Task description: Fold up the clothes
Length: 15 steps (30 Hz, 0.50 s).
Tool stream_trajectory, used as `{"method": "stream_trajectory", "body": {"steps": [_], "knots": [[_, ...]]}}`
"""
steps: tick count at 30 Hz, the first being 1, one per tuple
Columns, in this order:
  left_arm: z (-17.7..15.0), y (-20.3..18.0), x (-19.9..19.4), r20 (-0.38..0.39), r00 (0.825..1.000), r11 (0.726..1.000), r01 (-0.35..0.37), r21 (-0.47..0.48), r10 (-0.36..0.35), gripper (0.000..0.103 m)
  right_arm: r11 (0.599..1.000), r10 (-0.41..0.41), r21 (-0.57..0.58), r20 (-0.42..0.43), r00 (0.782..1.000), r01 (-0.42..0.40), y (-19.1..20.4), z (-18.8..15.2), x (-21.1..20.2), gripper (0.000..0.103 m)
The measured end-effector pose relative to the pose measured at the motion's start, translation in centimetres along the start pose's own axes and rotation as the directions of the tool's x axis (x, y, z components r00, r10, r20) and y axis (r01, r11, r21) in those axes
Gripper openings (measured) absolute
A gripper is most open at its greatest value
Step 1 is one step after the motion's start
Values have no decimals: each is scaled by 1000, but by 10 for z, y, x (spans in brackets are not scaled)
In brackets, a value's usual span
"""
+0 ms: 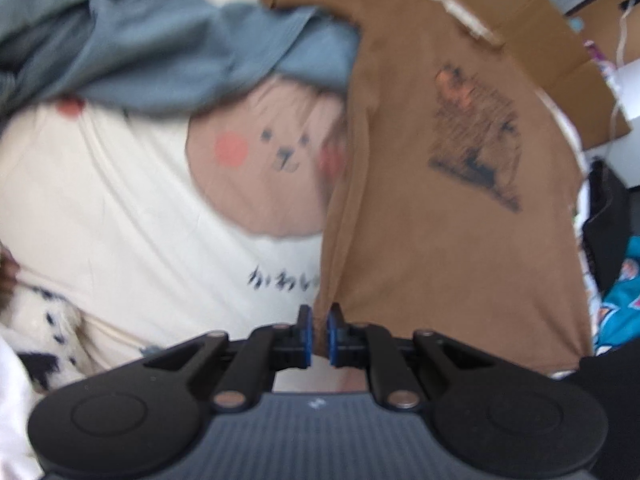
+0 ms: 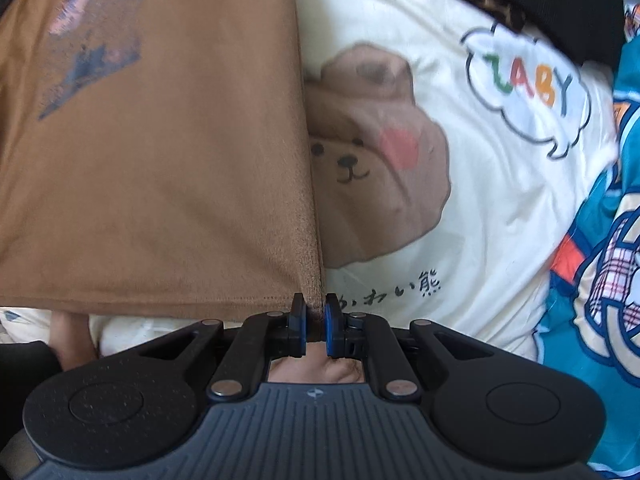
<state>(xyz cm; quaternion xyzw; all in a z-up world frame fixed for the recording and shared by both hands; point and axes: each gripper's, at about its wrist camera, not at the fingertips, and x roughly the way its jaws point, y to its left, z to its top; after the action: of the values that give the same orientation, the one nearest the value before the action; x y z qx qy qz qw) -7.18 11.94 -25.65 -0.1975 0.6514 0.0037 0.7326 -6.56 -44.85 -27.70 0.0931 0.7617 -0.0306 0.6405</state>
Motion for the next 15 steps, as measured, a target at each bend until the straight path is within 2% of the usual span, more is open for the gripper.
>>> {"method": "stream_trajectory", "body": {"steps": [3,6,15], "knots": [[-3,9,25,-51,999,999,-19,-29,18,8,1000,-15,4,-31,999,16,0,3,15,7],[-2,13,45,-89,995,999,-42,-6,41,8,999,-43,2,-56,997,43,1,10,29,7],[4,27,81,-136,987,996,-82,20,84,8,996,-87,1,-108,990,87,0,21,66,7]]}}
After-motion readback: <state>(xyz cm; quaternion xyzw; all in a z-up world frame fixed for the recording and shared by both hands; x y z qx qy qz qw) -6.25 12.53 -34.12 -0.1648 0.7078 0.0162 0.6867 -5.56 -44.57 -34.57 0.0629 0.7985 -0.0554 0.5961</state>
